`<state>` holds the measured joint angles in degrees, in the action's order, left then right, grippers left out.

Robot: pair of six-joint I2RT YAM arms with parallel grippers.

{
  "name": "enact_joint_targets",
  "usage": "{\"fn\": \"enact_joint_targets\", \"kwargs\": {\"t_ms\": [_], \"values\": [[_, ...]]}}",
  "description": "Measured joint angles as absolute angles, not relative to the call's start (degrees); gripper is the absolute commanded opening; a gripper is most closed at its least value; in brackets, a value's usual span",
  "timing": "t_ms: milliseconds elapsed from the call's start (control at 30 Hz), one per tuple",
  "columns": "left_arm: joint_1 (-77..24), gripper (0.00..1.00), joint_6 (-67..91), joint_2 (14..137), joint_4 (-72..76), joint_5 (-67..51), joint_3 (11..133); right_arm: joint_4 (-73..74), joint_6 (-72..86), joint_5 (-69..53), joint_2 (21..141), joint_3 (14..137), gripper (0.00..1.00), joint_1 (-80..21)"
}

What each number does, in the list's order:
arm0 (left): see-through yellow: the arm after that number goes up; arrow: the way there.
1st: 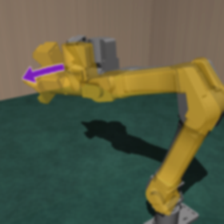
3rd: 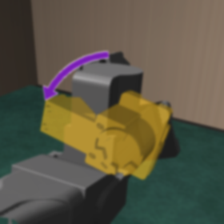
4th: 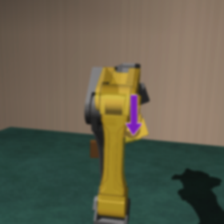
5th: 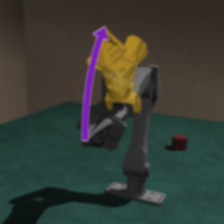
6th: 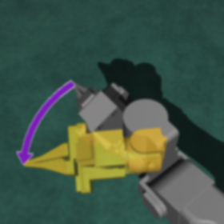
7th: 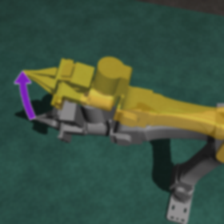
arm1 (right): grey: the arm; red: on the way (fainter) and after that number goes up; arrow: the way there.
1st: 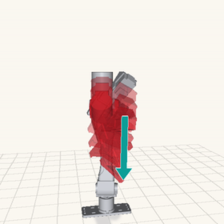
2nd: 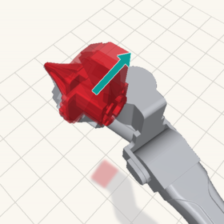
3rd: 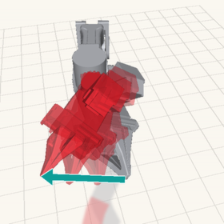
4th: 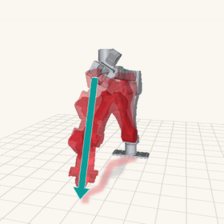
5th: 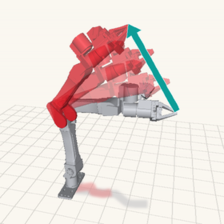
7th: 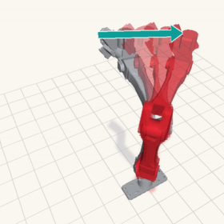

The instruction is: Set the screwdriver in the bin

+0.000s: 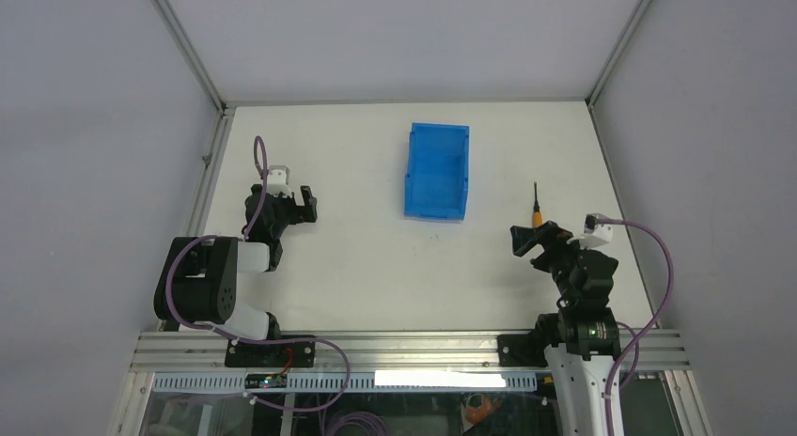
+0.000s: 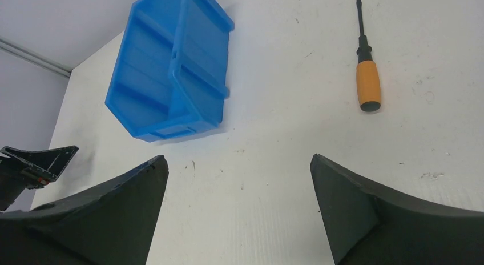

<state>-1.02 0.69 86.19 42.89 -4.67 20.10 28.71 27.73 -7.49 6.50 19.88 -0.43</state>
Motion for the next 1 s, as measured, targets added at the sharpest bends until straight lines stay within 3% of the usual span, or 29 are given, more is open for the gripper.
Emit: {"fn": "enact_joint_targets", "kwargs": {"t_ms": [267, 433, 633, 833, 1000], "values": [[-1.02, 0.99, 0.71, 86.19, 42.89, -4.67, 20.10, 28.99, 28.10, -7.07, 6.33, 22.44, 0.99, -0.43], [-1.02, 0.99, 0.71, 86.19, 42.89, -4.67, 20.10, 26.41, 22.57, -11.03, 13.28, 35.59, 0.99, -0.43], [-1.02, 0.99, 0.71, 86.19, 42.89, -4.67, 20.10, 34.70, 13.26, -10.57, 38.74, 68.20, 0.99, -0.45], [-1.02, 0.99, 0.71, 86.21, 42.89, -4.67, 20.10, 55.96, 8.34, -1.56, 70.91, 104.14, 0.99, -0.47], [-1.02, 0.99, 0.71, 86.19, 42.89, -4.67, 20.10, 68.62, 5.56, 4.08, 92.92, 110.48, 0.99, -0.40]]}}
